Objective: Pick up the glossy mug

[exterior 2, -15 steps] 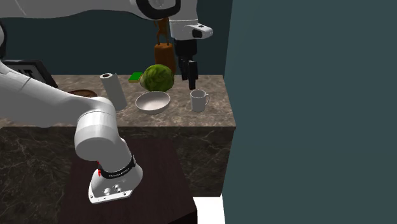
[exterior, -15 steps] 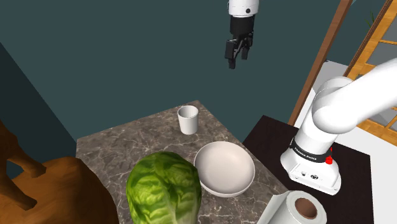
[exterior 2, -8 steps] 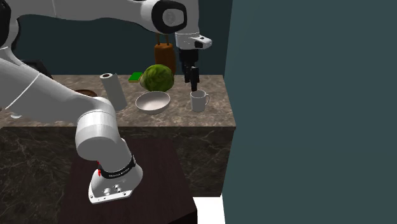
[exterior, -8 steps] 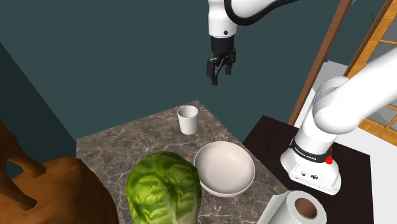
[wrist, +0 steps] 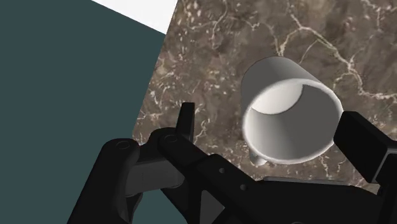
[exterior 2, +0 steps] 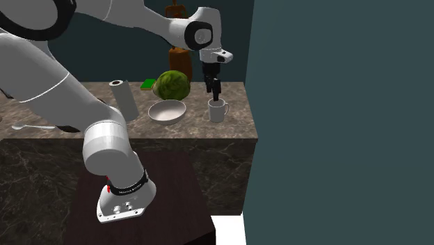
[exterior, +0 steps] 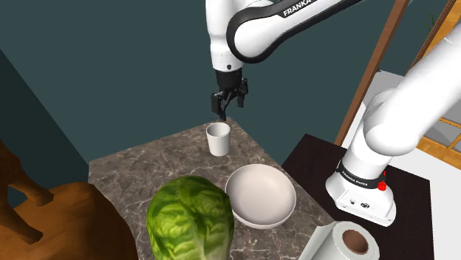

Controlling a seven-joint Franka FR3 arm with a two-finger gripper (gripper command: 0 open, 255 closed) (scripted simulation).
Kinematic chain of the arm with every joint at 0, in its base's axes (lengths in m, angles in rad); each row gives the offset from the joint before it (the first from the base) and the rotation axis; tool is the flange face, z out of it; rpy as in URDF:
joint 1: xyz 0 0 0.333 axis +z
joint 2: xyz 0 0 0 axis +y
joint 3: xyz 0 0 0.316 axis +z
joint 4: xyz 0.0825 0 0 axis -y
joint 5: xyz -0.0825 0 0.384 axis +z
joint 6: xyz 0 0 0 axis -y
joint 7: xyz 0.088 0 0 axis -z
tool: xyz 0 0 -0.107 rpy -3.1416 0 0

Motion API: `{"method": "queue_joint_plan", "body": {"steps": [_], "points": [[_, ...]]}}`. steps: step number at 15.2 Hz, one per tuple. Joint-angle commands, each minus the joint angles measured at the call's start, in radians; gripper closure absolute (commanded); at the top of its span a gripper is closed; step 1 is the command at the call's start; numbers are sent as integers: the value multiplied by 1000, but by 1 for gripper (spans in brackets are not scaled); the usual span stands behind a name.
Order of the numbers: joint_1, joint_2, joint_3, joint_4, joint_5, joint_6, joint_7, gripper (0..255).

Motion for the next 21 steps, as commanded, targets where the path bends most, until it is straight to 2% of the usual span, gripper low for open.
{"method": "queue_joint_plan", "body": {"steps": [1, 7, 16, 17, 21], "points": [[4, 65, 29, 24, -10, 38, 43, 0], [20, 279, 94, 134, -87, 126, 176, 0], [22, 338, 95, 88, -122, 225, 205, 0], [22, 340, 95, 89, -123, 225, 206, 255], [23, 340, 95, 89, -123, 226, 207, 255]]}}
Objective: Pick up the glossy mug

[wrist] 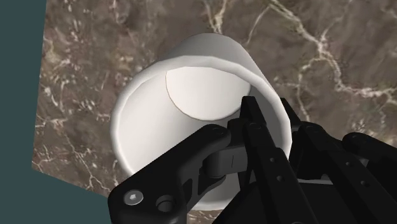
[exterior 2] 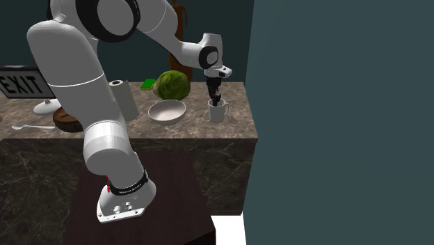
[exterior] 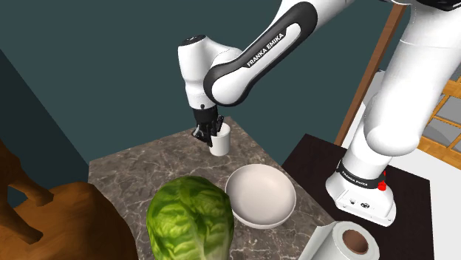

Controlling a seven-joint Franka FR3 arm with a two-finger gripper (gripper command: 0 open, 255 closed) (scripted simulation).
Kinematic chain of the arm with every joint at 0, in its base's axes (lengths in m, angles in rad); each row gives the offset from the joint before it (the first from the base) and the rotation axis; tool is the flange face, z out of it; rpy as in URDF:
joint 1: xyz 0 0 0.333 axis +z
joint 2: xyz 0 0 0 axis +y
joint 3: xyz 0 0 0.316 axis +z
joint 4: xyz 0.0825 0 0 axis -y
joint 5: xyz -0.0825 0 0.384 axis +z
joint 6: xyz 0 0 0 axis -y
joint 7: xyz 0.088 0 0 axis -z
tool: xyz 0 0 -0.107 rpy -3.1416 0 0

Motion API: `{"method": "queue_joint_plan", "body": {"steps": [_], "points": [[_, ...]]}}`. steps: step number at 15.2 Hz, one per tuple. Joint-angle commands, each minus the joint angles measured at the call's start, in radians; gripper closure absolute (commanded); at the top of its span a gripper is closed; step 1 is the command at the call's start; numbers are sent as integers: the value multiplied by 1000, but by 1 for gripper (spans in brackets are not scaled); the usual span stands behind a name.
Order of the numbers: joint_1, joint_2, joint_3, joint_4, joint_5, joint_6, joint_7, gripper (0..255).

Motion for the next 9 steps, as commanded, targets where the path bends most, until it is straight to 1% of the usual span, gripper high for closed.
{"method": "queue_joint_plan", "body": {"steps": [1, 5, 9], "points": [[0, 0, 0, 0, 0, 0, 0, 255], [-1, -1, 0, 0, 1, -1, -1, 255], [-1, -35, 0, 22, 21, -53, -18, 255]]}}
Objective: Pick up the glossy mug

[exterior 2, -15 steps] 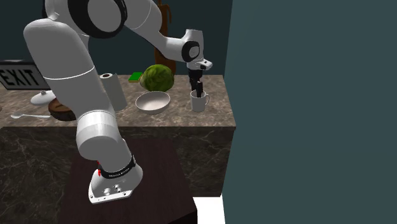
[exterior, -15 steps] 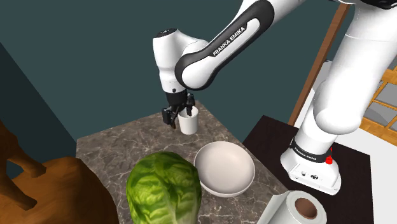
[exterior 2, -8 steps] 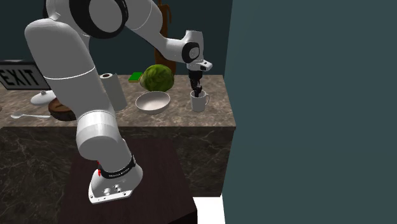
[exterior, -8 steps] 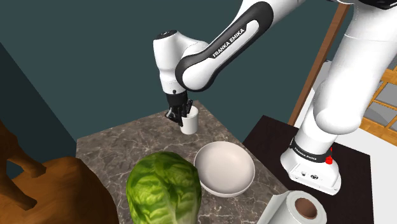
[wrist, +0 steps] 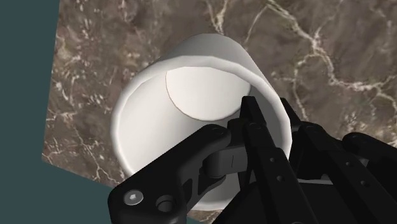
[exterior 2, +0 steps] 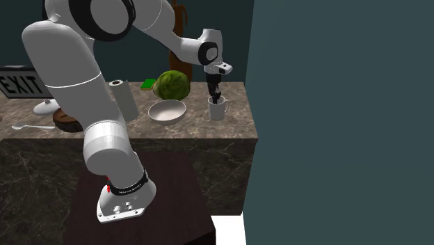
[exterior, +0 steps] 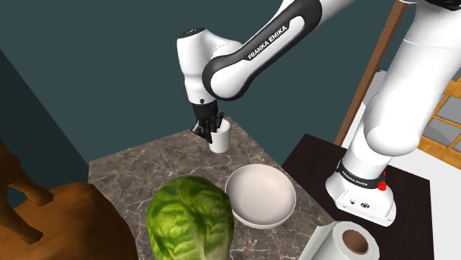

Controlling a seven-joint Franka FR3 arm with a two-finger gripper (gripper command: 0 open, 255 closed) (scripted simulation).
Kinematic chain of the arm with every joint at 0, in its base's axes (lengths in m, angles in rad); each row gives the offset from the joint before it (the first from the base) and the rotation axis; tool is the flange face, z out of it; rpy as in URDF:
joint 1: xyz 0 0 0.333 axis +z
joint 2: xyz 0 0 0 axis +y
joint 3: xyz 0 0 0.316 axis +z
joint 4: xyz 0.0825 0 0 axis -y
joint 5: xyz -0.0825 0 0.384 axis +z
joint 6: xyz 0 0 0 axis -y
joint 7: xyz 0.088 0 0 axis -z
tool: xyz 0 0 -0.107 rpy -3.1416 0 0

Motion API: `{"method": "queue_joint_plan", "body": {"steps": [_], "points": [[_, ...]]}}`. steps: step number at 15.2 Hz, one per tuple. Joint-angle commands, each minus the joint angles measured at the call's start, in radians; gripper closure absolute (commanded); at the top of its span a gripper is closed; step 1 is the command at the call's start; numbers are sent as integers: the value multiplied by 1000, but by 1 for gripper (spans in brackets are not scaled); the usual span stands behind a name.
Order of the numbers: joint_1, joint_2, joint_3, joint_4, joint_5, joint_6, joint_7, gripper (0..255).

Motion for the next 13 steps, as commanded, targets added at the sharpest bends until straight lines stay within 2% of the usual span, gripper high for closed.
{"method": "queue_joint_plan", "body": {"steps": [1, 11, 13], "points": [[0, -14, 0, 14, 8, -27, -7, 255], [-1, -78, -5, 88, 42, -158, -37, 255], [-1, -79, -5, 90, 43, -160, -37, 255]]}}
